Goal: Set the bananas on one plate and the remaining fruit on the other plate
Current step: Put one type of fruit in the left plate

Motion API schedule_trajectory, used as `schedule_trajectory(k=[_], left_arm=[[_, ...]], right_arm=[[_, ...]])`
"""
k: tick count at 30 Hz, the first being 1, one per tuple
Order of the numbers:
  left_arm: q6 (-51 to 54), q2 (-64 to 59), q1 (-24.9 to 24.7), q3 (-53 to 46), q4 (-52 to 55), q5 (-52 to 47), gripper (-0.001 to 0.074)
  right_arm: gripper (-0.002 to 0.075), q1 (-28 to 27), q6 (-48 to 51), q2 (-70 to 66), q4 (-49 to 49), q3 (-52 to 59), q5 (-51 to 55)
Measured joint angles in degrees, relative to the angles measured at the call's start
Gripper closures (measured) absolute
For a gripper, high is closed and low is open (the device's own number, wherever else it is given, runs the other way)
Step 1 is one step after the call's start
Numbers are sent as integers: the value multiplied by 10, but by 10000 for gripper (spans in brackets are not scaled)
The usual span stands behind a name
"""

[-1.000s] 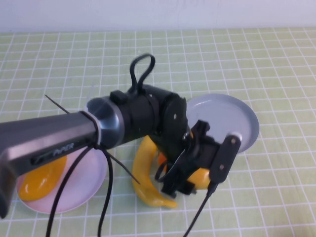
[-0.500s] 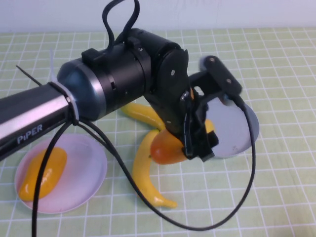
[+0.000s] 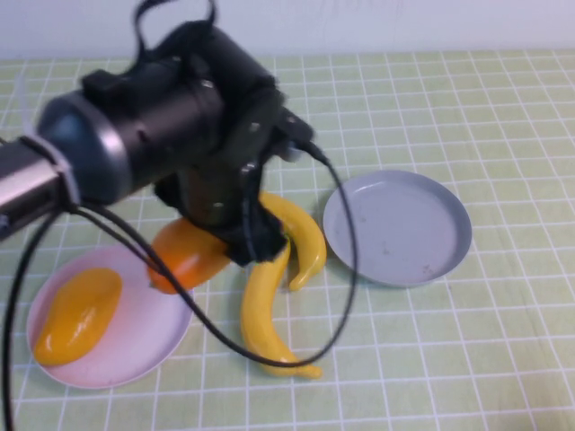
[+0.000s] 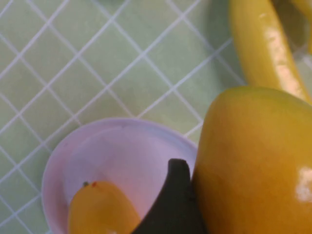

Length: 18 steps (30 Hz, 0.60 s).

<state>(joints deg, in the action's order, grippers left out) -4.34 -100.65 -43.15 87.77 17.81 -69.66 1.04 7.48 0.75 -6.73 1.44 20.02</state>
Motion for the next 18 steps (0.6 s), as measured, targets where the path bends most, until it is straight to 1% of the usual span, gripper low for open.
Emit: schedule_trajectory(k=[5, 9, 13, 18], left_arm=[[-15, 33, 77, -70, -15, 8, 199], [-17, 39, 115, -133, -25, 51, 199], [-19, 39, 122, -166, -33, 116, 199], [-21, 16, 122, -170, -37, 141, 199]], right_arm=[[743, 0, 0, 0, 0, 0, 0], [743, 0, 0, 0, 0, 0, 0], [743, 0, 0, 0, 0, 0, 0], [743, 0, 0, 0, 0, 0, 0]])
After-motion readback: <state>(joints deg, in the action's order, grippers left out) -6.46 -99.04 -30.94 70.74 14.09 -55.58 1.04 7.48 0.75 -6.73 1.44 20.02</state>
